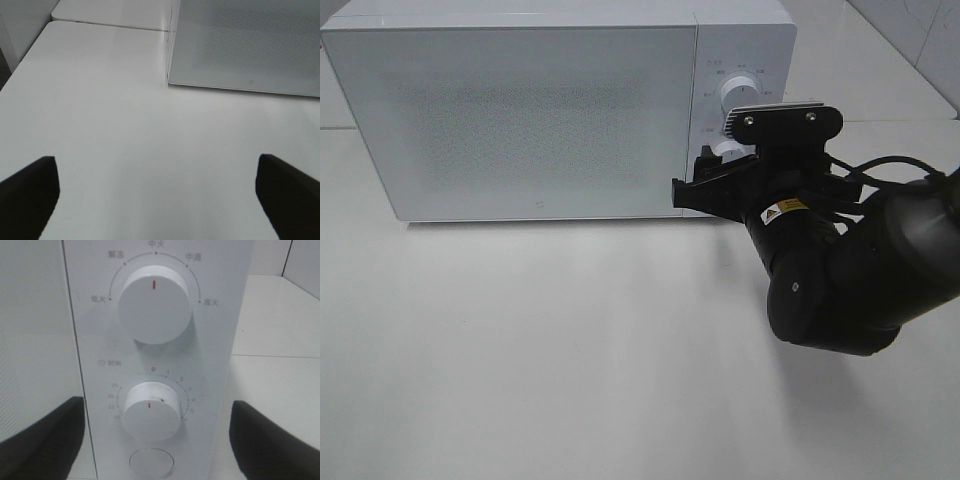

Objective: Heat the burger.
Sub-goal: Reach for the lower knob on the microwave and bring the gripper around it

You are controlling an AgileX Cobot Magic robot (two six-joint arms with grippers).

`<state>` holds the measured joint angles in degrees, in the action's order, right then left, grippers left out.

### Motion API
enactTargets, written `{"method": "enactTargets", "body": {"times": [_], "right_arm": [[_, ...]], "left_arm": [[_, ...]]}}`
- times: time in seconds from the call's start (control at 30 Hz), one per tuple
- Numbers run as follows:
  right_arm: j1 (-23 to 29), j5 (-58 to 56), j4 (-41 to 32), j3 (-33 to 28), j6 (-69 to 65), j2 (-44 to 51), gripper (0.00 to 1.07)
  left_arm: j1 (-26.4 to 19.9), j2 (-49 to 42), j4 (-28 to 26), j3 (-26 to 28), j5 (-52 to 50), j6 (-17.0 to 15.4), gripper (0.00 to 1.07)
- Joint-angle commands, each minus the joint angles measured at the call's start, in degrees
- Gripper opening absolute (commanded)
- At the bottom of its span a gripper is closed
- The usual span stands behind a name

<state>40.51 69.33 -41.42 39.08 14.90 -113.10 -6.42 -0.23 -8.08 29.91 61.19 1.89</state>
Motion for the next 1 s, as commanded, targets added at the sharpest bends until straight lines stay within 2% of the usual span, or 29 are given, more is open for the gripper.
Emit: {"method": "enactTargets", "body": {"times": [0.03, 0.5, 1.0], "right_arm": [[-0.5, 0.6, 0.6, 1.4, -1.0, -0.8, 0.76], [-2.3, -2.9, 1.8, 6.0, -2.3, -4.0, 0.76], [-2.3, -2.5, 3.3, 6.8, -2.9, -5.8, 0.76]], "left_arm": [[-0.1, -1.0, -0.2, -0.2, -0.4, 0.1, 1.02], [-0.1, -1.0, -0.2, -0.2, -0.4, 0.1, 1.02], [-0.1, -1.0, -0.2, -0.2, -0.4, 0.1, 1.02]]}}
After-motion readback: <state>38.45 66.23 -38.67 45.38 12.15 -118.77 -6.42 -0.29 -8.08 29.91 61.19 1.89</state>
